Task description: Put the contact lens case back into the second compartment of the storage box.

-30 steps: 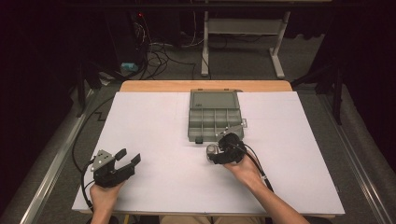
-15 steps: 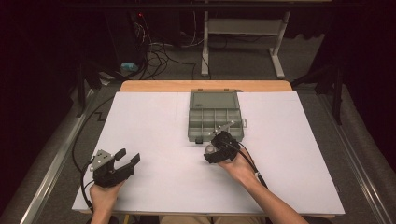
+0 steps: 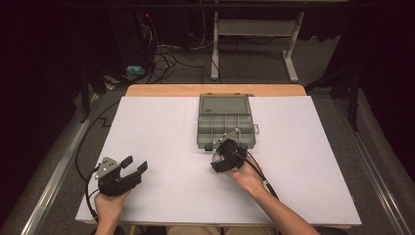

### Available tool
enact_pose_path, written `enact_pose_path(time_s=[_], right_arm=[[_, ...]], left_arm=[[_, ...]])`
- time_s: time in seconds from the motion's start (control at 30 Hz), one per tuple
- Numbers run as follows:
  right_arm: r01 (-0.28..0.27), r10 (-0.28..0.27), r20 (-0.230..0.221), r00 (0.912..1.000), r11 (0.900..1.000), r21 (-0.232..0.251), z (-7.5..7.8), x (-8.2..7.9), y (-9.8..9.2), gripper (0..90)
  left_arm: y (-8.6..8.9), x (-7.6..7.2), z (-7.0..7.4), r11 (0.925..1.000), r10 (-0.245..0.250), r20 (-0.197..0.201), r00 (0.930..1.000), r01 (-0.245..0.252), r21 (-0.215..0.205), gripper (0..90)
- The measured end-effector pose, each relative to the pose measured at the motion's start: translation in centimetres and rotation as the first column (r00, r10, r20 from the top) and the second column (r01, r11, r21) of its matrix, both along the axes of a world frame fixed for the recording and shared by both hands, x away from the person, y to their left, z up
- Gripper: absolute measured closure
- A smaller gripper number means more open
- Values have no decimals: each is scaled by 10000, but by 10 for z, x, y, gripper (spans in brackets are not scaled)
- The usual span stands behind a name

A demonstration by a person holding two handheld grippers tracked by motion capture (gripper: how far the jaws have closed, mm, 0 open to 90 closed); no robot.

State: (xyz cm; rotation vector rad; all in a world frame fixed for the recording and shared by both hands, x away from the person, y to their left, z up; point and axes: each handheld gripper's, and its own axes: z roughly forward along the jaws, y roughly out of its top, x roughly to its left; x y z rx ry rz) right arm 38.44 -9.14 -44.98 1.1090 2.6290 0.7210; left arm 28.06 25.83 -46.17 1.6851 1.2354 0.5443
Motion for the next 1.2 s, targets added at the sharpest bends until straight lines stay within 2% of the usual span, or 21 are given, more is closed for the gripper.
enact_pose_path(time_s=[0.2,0.43,0.53,1.0,1.2], right_arm=[[-118,117,-84,9999,9999,-114,2,-2,-2,486],[-170,170,-3,9999,9997,-195,2,-5,-2,491],[-406,408,80,9991,9990,-195,2,-6,-3,492],[-824,803,333,9962,9944,664,26,-13,-23,493],[-686,651,411,9970,9935,906,36,-10,-34,493]], left_arm=[[0,0,0,10000,9,-13,10000,-9,0,368],[0,0,0,10000,15,-11,10000,-15,-3,368],[0,0,0,10000,-1,-8,10000,1,24,368],[0,0,0,10000,-9,-37,10000,9,11,370],[1,0,0,10000,-1,-12,10000,1,-17,370]])
